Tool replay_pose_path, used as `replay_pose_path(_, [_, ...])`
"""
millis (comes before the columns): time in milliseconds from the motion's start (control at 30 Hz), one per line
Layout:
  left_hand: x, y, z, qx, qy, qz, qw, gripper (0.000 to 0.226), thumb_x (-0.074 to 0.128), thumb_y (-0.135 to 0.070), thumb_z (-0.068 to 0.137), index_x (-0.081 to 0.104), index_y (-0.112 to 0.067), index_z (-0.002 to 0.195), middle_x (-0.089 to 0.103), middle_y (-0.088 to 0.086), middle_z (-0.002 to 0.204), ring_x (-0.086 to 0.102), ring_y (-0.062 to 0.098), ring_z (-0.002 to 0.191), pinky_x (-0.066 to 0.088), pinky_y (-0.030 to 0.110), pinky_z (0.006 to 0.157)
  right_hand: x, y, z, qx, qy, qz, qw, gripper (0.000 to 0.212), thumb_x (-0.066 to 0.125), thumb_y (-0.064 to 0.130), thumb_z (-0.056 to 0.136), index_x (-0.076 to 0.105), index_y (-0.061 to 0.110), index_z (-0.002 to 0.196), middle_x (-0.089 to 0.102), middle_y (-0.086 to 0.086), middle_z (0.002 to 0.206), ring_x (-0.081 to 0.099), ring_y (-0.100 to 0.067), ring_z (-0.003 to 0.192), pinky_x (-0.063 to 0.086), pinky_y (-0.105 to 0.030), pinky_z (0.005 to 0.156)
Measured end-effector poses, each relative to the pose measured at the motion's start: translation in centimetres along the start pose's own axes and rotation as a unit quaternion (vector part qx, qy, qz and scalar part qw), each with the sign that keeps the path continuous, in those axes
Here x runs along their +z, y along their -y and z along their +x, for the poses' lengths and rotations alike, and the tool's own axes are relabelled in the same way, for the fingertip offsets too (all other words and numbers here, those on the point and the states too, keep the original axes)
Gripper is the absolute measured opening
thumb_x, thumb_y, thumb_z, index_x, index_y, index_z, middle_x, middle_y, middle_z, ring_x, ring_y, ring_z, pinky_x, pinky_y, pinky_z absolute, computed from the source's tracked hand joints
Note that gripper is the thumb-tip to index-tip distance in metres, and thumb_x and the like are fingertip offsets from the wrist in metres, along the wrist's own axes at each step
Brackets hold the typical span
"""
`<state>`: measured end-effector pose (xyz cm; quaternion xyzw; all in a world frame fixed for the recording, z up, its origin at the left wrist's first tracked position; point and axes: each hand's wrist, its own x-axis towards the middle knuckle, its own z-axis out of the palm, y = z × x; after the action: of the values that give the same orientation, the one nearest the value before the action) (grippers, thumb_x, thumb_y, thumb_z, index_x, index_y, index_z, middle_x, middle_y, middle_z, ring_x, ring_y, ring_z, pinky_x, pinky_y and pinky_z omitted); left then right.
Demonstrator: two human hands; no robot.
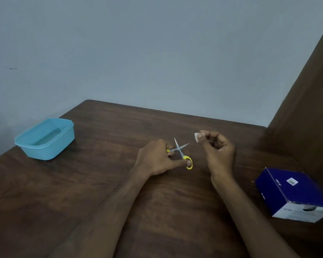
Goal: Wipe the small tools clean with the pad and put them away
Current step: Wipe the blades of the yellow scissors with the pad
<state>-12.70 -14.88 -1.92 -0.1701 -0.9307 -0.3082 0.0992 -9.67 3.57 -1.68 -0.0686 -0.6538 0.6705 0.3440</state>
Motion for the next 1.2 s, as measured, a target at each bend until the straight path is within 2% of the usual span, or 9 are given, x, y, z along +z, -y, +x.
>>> replay_pose_path(133, [0.0,0.0,0.1,-0.035,-0.01,-0.026,0.999,0.084,0.074,-0.095,0.058,0.044,-0.017,0.062,0.048,-0.012,0.049,0.049,0.005,0.05,0.037,0.03,0.055,0.7,-0.3,-1.6,0.014,0.135,-0.02,0.991,0.007,0.085,0.01,0.089,0.08,0.014,0.09,0.081,-0.004,0.085,0.07,-0.011,0.072,0.055,-0.026,0.063])
replay_pose_path(233, [0.3,0.0,0.1,-0.025,-0.009,-0.006,1.0,0.071,0.075,-0.086,0.065,0.057,-0.017,0.067,0.061,-0.007,0.058,0.063,0.01,0.06,0.042,0.029,0.057,1.4,-0.6,-1.7,-0.009,0.183,-0.08,0.98,0.009,0.088,0.012,0.085,0.081,0.016,0.085,0.08,0.0,0.08,0.068,-0.008,0.071,0.052,-0.026,0.064])
replay_pose_path(400, [0.4,0.2,0.6,-0.008,-0.01,-0.005,1.0,0.059,0.079,-0.08,0.068,0.062,-0.023,0.066,0.059,-0.009,0.056,0.06,0.005,0.057,0.039,0.027,0.054,1.2,-1.1,-1.2,0.003,0.181,-0.079,0.98,0.014,0.091,0.016,0.083,0.077,0.014,0.082,0.079,-0.004,0.077,0.069,-0.015,0.071,0.054,-0.031,0.062])
replay_pose_path(533, [0.6,0.6,1.1,-0.006,-0.016,-0.039,0.999,0.068,0.082,-0.076,0.068,0.044,-0.021,0.059,0.046,-0.008,0.05,0.046,0.008,0.049,0.033,0.028,0.054,1.0,-1.3,-0.9,0.031,0.183,-0.065,0.981,0.015,0.089,0.016,0.085,0.075,0.01,0.085,0.079,-0.008,0.081,0.07,-0.015,0.072,0.055,-0.027,0.058])
replay_pose_path(633, [0.7,0.8,1.5,-0.01,-0.005,-0.054,0.998,0.073,0.081,-0.082,0.063,0.041,-0.02,0.063,0.043,-0.01,0.05,0.042,0.008,0.048,0.035,0.029,0.055,0.9,-1.4,-0.7,0.054,0.188,-0.055,0.979,0.013,0.086,0.015,0.089,0.074,0.008,0.089,0.078,-0.009,0.081,0.068,-0.015,0.069,0.054,-0.025,0.059])
replay_pose_path(833, [0.8,0.7,1.1,0.03,0.017,-0.04,0.999,0.077,0.076,-0.087,0.057,0.039,-0.02,0.065,0.04,-0.009,0.05,0.038,0.009,0.048,0.036,0.03,0.054,1.4,-1.7,-1.0,0.066,0.153,-0.061,0.984,0.022,0.089,0.025,0.086,0.073,0.011,0.091,0.074,-0.007,0.072,0.06,-0.02,0.059,0.05,-0.032,0.052])
replay_pose_path(967, [0.8,1.1,1.3,0.026,0.014,-0.075,0.997,0.081,0.081,-0.087,0.057,0.039,-0.019,0.067,0.036,-0.008,0.052,0.034,0.01,0.049,0.033,0.031,0.056,1.0,-1.4,-0.8,0.082,0.183,-0.04,0.979,0.015,0.085,0.018,0.09,0.076,0.008,0.097,0.08,-0.008,0.083,0.069,-0.017,0.071,0.054,-0.03,0.061])
replay_pose_path(1067, [0.9,1.2,1.4,0.026,0.023,-0.067,0.997,0.083,0.08,-0.091,0.055,0.048,-0.016,0.07,0.038,-0.009,0.052,0.036,0.008,0.048,0.034,0.031,0.056,0.3,-1.1,-0.6,0.093,0.199,-0.034,0.975,0.015,0.085,0.014,0.089,0.077,0.01,0.101,0.081,-0.011,0.086,0.071,-0.013,0.075,0.056,-0.03,0.066])
replay_pose_path(1200, [0.9,0.9,1.3,0.028,0.024,-0.015,0.999,0.088,0.074,-0.096,0.054,0.048,-0.014,0.072,0.043,-0.008,0.051,0.042,0.008,0.047,0.038,0.03,0.055,1.0,-1.2,-0.9,0.083,0.165,-0.057,0.981,0.019,0.088,0.025,0.086,0.076,0.011,0.09,0.079,-0.012,0.079,0.065,-0.018,0.062,0.051,-0.026,0.054])
